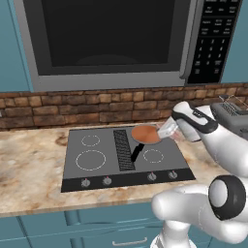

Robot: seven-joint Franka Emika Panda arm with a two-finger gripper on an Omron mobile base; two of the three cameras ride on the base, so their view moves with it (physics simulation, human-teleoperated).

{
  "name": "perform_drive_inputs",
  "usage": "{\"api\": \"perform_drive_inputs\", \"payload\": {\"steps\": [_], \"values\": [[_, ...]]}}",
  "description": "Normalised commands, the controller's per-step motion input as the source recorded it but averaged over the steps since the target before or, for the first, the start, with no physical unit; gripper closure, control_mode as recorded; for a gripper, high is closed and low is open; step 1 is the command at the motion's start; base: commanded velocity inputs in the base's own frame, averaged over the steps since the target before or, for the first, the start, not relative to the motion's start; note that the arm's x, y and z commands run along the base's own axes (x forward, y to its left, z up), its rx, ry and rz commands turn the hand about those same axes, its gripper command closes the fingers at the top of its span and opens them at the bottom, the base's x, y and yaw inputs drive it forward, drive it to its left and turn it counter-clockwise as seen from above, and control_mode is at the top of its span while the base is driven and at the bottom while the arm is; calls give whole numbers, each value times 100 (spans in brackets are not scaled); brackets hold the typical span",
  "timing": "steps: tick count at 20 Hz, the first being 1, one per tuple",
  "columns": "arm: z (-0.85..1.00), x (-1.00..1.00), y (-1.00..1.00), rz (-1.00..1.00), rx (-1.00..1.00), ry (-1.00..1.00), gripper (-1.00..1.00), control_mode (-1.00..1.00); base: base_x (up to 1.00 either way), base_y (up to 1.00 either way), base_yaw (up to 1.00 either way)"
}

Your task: Retrieve the steak from the fridge and place it on the saucepan with marinade on the stove.

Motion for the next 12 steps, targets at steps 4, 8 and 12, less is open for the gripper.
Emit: {"api": "perform_drive_inputs", "payload": {"steps": [4, 8, 12], "values": [[-42, 36, 0, 4, 0, 0, 100, -100, 0, 0, 0], [-20, 34, 0, 3, 0, 0, 100, -100, 0, 0, 0], [-1, 33, 0, 1, 0, 0, 100, -100, 0, 0, 0]]}}
